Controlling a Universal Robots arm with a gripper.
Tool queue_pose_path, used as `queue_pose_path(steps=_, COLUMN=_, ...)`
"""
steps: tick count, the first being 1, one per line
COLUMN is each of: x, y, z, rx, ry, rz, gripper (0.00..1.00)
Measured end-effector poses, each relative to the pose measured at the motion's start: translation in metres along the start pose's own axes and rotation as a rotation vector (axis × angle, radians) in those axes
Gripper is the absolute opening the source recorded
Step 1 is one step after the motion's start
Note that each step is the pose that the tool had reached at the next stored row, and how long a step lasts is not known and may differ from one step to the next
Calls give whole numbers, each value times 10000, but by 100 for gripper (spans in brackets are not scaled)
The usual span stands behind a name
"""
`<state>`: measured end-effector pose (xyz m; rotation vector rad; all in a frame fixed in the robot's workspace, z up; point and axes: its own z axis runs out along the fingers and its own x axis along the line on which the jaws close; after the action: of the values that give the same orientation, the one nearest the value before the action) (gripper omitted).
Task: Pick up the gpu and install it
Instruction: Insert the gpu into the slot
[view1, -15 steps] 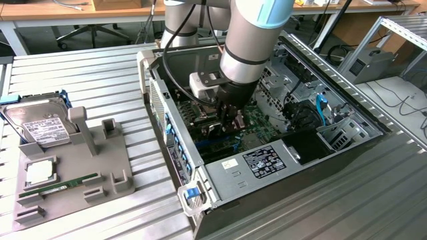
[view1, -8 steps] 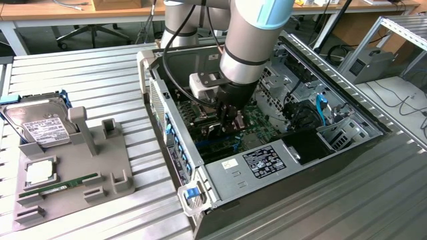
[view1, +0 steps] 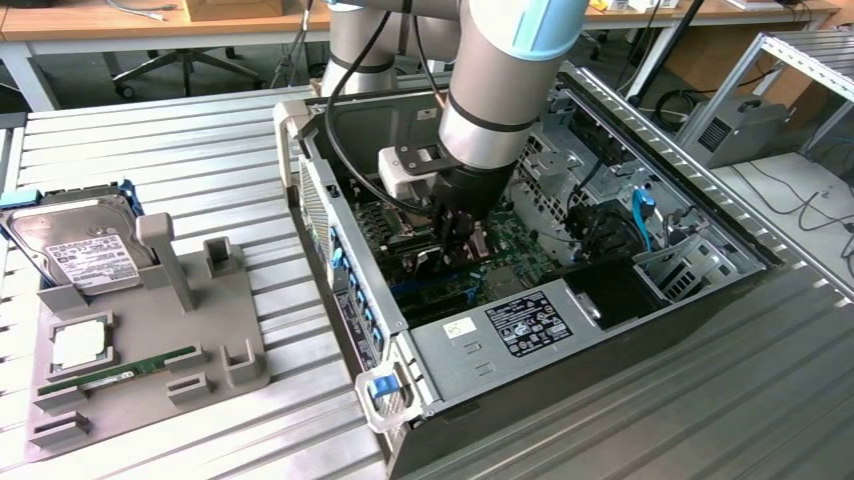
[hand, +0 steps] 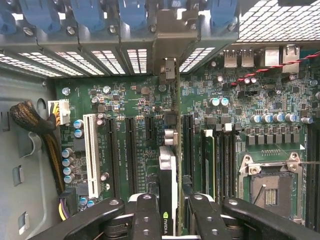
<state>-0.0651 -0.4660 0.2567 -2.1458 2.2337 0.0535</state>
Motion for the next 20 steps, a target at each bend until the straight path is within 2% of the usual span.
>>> queue_pose_path(steps=2, x=0, y=0, z=1, rx=2, ry=-4, rz=0, gripper=27)
queue_pose_path(steps=5, x=-1, y=0, z=2, rx=3, ry=-42, rz=-8, gripper=27)
queue_pose_path(steps=20, x=1, y=0, z=7, rx=-1, ry=-36, rz=-15, gripper=27)
